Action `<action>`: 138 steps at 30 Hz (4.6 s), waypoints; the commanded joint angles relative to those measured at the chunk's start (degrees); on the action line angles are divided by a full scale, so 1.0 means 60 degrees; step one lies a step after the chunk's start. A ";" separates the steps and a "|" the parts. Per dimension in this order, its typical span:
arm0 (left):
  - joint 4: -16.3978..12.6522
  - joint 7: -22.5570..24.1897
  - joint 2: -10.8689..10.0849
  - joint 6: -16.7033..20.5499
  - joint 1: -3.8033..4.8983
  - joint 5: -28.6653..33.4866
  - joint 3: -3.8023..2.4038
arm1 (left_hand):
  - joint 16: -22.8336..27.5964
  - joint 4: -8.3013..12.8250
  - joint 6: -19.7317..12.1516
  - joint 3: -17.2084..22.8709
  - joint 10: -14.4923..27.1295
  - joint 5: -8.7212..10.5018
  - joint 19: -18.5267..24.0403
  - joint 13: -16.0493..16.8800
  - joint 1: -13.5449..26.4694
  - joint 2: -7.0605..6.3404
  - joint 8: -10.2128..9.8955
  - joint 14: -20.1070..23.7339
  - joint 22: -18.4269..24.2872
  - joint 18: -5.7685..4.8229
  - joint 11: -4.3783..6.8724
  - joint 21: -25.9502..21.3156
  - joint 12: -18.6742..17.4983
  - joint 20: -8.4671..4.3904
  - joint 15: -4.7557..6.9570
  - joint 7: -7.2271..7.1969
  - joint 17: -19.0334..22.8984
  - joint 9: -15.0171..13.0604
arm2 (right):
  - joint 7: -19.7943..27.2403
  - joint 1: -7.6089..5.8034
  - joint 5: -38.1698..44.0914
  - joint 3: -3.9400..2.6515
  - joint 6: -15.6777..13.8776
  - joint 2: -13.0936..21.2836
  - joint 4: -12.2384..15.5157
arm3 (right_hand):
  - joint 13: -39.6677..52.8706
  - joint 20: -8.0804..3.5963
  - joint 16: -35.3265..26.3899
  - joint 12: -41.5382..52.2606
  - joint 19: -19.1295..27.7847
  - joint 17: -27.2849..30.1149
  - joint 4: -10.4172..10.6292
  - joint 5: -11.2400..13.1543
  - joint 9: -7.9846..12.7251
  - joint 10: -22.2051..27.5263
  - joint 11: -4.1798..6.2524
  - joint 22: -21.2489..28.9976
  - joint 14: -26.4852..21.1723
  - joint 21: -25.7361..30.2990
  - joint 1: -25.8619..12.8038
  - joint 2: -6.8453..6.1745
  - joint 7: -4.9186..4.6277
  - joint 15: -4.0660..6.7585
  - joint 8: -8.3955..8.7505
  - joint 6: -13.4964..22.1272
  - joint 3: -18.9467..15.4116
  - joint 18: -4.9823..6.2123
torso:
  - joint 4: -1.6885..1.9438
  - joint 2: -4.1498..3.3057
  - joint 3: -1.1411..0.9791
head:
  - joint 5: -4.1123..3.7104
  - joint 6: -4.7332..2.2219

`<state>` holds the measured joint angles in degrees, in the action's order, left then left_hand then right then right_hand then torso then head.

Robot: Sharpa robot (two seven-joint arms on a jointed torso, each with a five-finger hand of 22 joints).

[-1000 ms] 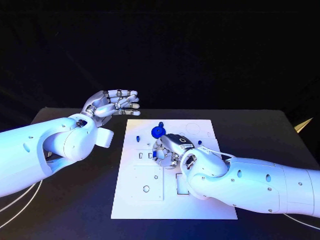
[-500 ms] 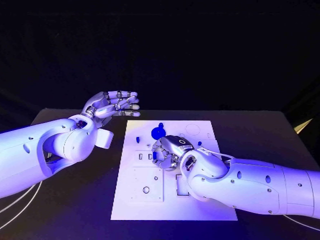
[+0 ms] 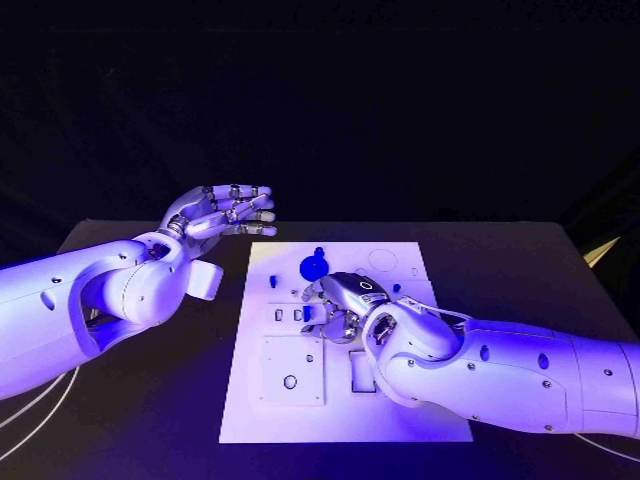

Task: Assemble the parts on the task board

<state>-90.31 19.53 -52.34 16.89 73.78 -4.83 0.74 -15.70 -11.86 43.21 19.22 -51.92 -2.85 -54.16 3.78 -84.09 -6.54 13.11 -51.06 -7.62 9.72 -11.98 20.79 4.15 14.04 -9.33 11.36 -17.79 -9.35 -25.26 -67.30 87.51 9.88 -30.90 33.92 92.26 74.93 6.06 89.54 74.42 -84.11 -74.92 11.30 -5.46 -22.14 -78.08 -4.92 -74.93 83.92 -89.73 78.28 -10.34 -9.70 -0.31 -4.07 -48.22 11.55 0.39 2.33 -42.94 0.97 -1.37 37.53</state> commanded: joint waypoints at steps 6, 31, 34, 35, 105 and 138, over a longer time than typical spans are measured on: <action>0.0135 -0.0555 0.0000 -0.0235 0.0001 -0.0568 0.0014 | -0.1696 -0.0041 -0.0028 -0.0020 -0.1189 -0.0022 -0.1139 0.0328 0.0266 -0.0071 -0.0012 -0.1127 -0.0691 0.0119 0.0398 0.1449 0.0717 -0.0532 0.0555 0.0353 -0.1154 -0.0031 | 0.1538 -0.0298 -0.0731 -0.0021 -0.1548 0.0703 0.0776 | 0.0163 0.0081 -0.0067 0.0005 -0.0982 -0.2210 0.0178 -0.0182 0.0074 0.0040 -0.0016 -0.2512 0.0937 -0.0044 0.0306 0.0090 -0.0047 -0.0061 -0.0001 -0.0010 -0.0035 -0.0065 | -0.0073 0.0056 -0.0012 | -0.0084 -0.0113; -0.0098 -0.7128 0.0373 -0.2764 0.0015 -0.6774 0.0017 | -1.1743 -0.0836 0.0175 -0.1160 -0.2247 -0.0034 -0.3562 0.8007 0.2881 0.0445 0.5246 -0.5947 -0.9192 -0.0731 0.1648 0.9608 1.0476 -0.1581 0.1780 -0.0870 -1.0909 -0.3809 | 0.4049 -0.1693 -0.6537 -0.0091 -0.0625 0.3726 0.1094 | 0.0084 0.0073 -0.0146 -0.0088 -0.0879 -0.2057 0.0296 -0.0653 0.0114 0.0170 -0.0013 -0.2361 0.0896 0.0147 0.0470 0.0211 -0.0049 -0.0052 -0.0209 -0.0355 0.0241 -0.0008 | -0.0060 0.0330 -0.0105 | 0.0262 0.0192; -0.0036 -0.7516 0.0594 -0.2917 0.0017 -0.7317 0.0018 | -1.1653 -0.0839 0.0102 -0.1366 -0.2031 -0.0032 -0.3500 0.7842 0.3147 0.0415 0.5294 -0.5866 -0.9135 -0.0719 0.1642 0.9591 1.0370 -0.1584 0.1777 -0.0867 -1.0769 -0.3917 | 0.4019 -0.1735 -0.6601 -0.0093 -0.0543 0.3762 0.0914 | 0.0059 0.0072 -0.0138 -0.0116 -0.0858 -0.2073 0.0331 -0.0673 0.0126 0.0198 -0.0016 -0.2330 0.0900 0.0187 0.0422 0.0192 -0.0053 -0.0054 -0.0207 -0.0337 0.0236 0.0003 | -0.0064 0.0325 -0.0118 | 0.0268 0.0195; -0.0009 -0.7590 0.0663 -0.2950 0.0018 -0.7443 0.0018 | -1.1636 -0.0840 0.0083 -0.1419 -0.1977 -0.0033 -0.3481 0.7798 0.3211 0.0422 0.5304 -0.5850 -0.9117 -0.0715 0.1640 0.9583 1.0340 -0.1583 0.1775 -0.0865 -1.0744 -0.3943 | 0.4014 -0.1744 -0.6612 -0.0093 -0.0528 0.3766 0.0867 | 0.0059 0.0072 -0.0138 -0.0116 -0.0858 -0.2073 0.0331 -0.0673 0.0126 0.0198 -0.0016 -0.2330 0.0900 0.0187 0.0422 0.0192 -0.0053 -0.0054 -0.0207 -0.0337 0.0236 0.0003 | -0.0063 0.0320 -0.0114 | 0.0262 0.0202; 0.2091 -0.8189 0.2953 -0.4940 0.0287 -0.8229 0.0596 | -1.1669 -0.0804 -0.0085 -0.1607 -0.1670 -0.0046 -0.3460 0.7624 0.3205 0.0834 0.5413 -0.5868 -0.9227 -0.0732 0.1634 0.9632 1.0201 -0.1568 0.1764 -0.0865 -1.0826 -0.4293 | 0.4137 -0.1818 -0.6666 -0.0096 -0.0807 0.3461 0.0425 | -0.0409 0.0075 -0.0410 -0.0645 -0.0590 -0.1580 0.0489 -0.0747 0.0214 0.0644 -0.0028 -0.1933 0.0760 0.0705 0.0352 0.0160 -0.0071 -0.0056 -0.0215 -0.0201 0.0331 0.0148 | -0.0068 0.0307 -0.0092 | 0.0294 0.0642; 0.2223 -0.8163 0.3094 -0.4824 0.0284 -0.7976 0.0663 | -1.1744 -0.0787 -0.0034 -0.1116 -0.1774 -0.0044 -0.3512 0.7744 0.2338 0.1063 0.5557 -0.5928 -0.9404 -0.0755 0.1718 0.9733 1.0261 -0.1606 0.1823 -0.0962 -1.0952 -0.4696 | 0.4085 -0.1818 -0.6658 -0.0096 -0.0781 0.3418 0.0391 | -0.0402 0.0068 -0.0398 -0.0627 -0.0612 -0.1610 0.0489 -0.0782 0.0219 0.0618 -0.0016 -0.1962 0.0770 0.0669 0.0393 0.0199 -0.0061 -0.0046 -0.0251 -0.0232 0.0401 0.0137 | -0.0061 0.0306 -0.0097 | 0.0203 0.0698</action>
<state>-76.95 -29.65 -33.93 -11.81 75.43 -53.71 4.70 -85.98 -16.59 42.89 12.33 -62.57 -3.00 -75.02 50.25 -69.73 -0.13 46.26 -84.04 -63.98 5.71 -1.94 78.93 65.67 4.63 1.34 5.93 -74.91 -37.46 -1.14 -78.20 47.38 9.34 -36.02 54.48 94.60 72.43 6.05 87.32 70.79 -84.11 -74.90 14.24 -9.76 -20.88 -74.62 -5.13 -74.95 83.92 -85.70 80.70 -9.21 -10.18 -0.30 -5.30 -49.78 13.70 0.39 1.92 -41.16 0.38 -0.13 41.70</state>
